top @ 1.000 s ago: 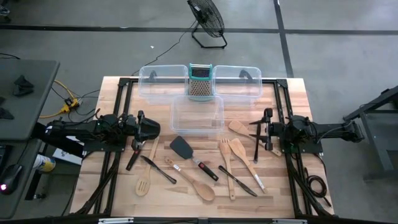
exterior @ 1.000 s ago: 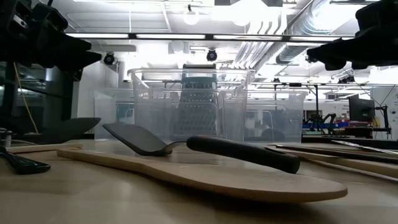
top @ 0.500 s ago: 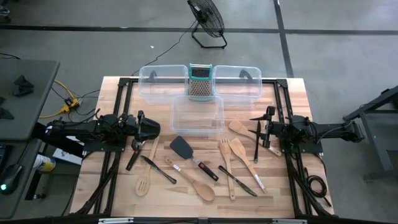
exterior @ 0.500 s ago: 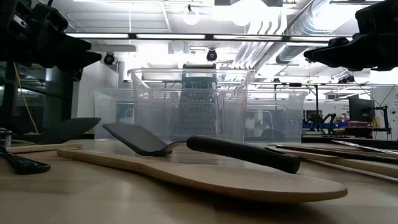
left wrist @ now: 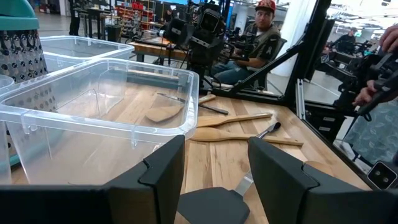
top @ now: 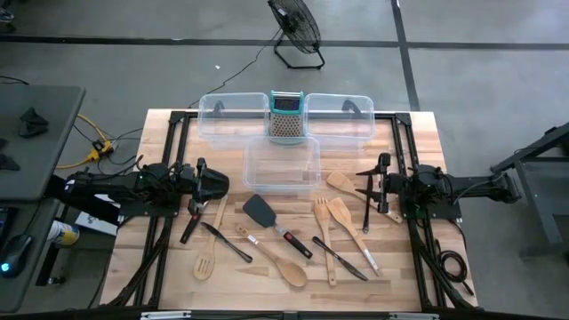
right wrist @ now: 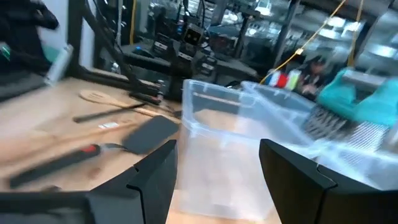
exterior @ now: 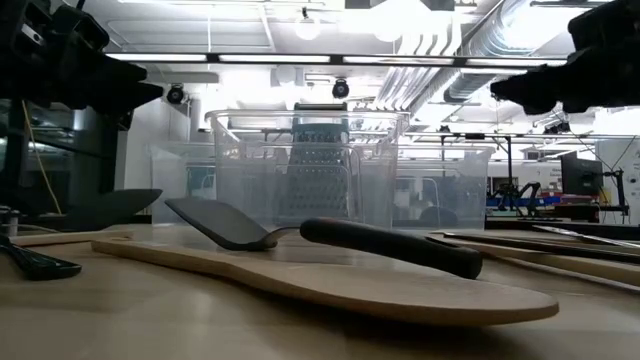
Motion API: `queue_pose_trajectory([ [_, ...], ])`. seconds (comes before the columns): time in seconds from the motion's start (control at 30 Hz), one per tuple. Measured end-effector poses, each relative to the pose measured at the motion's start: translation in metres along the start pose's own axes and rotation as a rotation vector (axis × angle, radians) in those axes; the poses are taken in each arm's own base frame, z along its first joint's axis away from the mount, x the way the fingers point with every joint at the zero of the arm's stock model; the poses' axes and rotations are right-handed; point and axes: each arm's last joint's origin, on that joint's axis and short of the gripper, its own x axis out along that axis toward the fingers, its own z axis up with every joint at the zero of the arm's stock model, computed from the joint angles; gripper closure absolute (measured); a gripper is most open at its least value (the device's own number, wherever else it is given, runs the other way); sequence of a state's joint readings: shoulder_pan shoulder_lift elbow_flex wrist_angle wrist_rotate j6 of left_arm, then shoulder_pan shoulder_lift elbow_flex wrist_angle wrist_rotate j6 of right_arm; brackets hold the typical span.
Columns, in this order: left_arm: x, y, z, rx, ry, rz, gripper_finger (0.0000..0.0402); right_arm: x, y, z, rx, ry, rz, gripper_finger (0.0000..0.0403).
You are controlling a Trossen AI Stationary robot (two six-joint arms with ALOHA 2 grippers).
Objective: Pick & Place Kitchen Items
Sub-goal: Put the right black knife into the right transparent bin
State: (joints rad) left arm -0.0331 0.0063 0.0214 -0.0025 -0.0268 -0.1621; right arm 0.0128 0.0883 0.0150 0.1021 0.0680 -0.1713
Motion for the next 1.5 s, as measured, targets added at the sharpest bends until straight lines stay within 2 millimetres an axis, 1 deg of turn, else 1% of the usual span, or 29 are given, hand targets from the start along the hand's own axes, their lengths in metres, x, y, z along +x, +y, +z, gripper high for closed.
queue_pose_trajectory([
  [0.17, 0.0, 0.0, 0.0, 0.0, 0.0, 0.0, 0.0226, 0.0, -0.002, 0.016, 0.379, -0.035, 0.024, 0.0183],
  [0.3, 0.0, 0.0, 0.0, 0.0, 0.0, 0.0, 0.0226, 0.002, -0.003, 0.021, 0.576, 0.005, 0.02, 0.0183],
  [0.5, 0.0, 0.0, 0.0, 0.0, 0.0, 0.0, 0.0226, 0.005, -0.007, 0.034, 0.807, 0.035, 0.034, 0.0183],
  [0.77, 0.0, 0.0, 0.0, 0.0, 0.0, 0.0, 0.0226, 0.014, -0.014, 0.054, 1.006, 0.111, 0.168, 0.0183],
  [0.87, 0.0, 0.0, 0.0, 0.0, 0.0, 0.0, 0.0226, 0.019, -0.016, 0.06, 1.117, 0.17, 0.211, 0.0183],
  [0.93, 0.0, 0.0, 0.0, 0.0, 0.0, 0.0, 0.0226, 0.023, -0.019, 0.063, 1.198, 0.222, 0.203, 0.0183],
  [1.07, 0.0, 0.0, 0.0, 0.0, 0.0, 0.0, 0.0226, 0.026, -0.022, 0.067, 1.286, 0.347, 0.103, 0.0183],
  [1.37, 0.0, 0.0, 0.0, 0.0, 0.0, 0.0, 0.0226, 0.026, -0.03, 0.091, 1.311, 0.591, -0.355, 0.0183],
  [1.43, 0.0, 0.0, 0.0, 0.0, 0.0, 0.0, 0.0226, 0.027, -0.03, 0.092, 1.316, 0.637, -0.446, 0.0183],
  [1.5, 0.0, 0.0, 0.0, 0.0, 0.0, 0.0, 0.0226, 0.029, -0.028, 0.087, 1.339, 0.685, -0.524, 0.0183],
])
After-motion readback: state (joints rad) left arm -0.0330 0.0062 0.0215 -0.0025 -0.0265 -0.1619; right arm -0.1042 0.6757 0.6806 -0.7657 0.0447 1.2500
